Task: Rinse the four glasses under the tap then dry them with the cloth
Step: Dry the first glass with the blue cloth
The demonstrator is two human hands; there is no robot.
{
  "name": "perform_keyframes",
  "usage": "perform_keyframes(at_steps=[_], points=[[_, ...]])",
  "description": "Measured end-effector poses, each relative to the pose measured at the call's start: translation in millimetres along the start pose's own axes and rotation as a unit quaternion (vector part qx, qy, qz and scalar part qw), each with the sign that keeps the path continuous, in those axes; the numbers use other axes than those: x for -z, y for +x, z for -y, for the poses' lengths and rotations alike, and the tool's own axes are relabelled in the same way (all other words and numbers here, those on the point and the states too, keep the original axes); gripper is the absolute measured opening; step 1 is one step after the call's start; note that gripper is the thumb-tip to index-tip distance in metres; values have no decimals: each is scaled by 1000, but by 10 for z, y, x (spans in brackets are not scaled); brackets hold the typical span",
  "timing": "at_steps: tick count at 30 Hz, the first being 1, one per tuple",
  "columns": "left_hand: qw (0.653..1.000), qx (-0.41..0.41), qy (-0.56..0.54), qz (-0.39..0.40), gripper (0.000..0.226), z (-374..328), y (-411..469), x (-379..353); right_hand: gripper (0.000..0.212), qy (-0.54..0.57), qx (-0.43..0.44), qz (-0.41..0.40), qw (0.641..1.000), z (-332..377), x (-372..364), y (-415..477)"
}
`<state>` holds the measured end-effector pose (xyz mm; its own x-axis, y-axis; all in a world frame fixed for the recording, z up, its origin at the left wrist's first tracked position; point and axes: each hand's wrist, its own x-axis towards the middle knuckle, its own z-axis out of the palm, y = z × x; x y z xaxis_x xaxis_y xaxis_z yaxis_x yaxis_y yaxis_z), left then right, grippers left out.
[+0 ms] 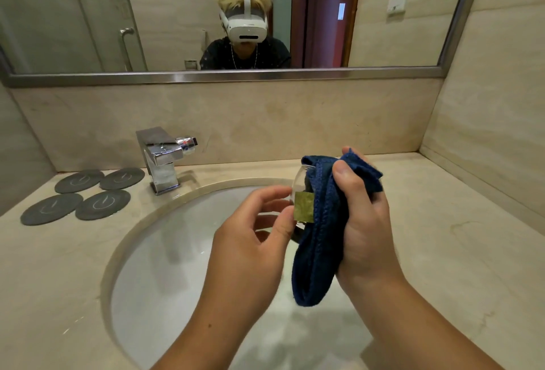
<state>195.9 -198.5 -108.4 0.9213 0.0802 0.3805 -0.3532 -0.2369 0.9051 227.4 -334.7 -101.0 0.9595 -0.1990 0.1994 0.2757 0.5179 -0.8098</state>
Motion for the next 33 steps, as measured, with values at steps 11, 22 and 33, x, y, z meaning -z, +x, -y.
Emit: perform_keyframes(at_steps=[11, 22, 33], points=[[997, 60, -17, 44, 43, -22, -8, 12, 65, -33, 27, 22, 999, 0, -10, -18], [965, 166, -160, 126, 37, 35, 57, 111, 24, 94, -77, 110, 986, 102, -28, -58], [1000, -22, 9, -15, 14, -107, -50, -23, 60, 30, -1, 18, 999, 46, -58, -38]])
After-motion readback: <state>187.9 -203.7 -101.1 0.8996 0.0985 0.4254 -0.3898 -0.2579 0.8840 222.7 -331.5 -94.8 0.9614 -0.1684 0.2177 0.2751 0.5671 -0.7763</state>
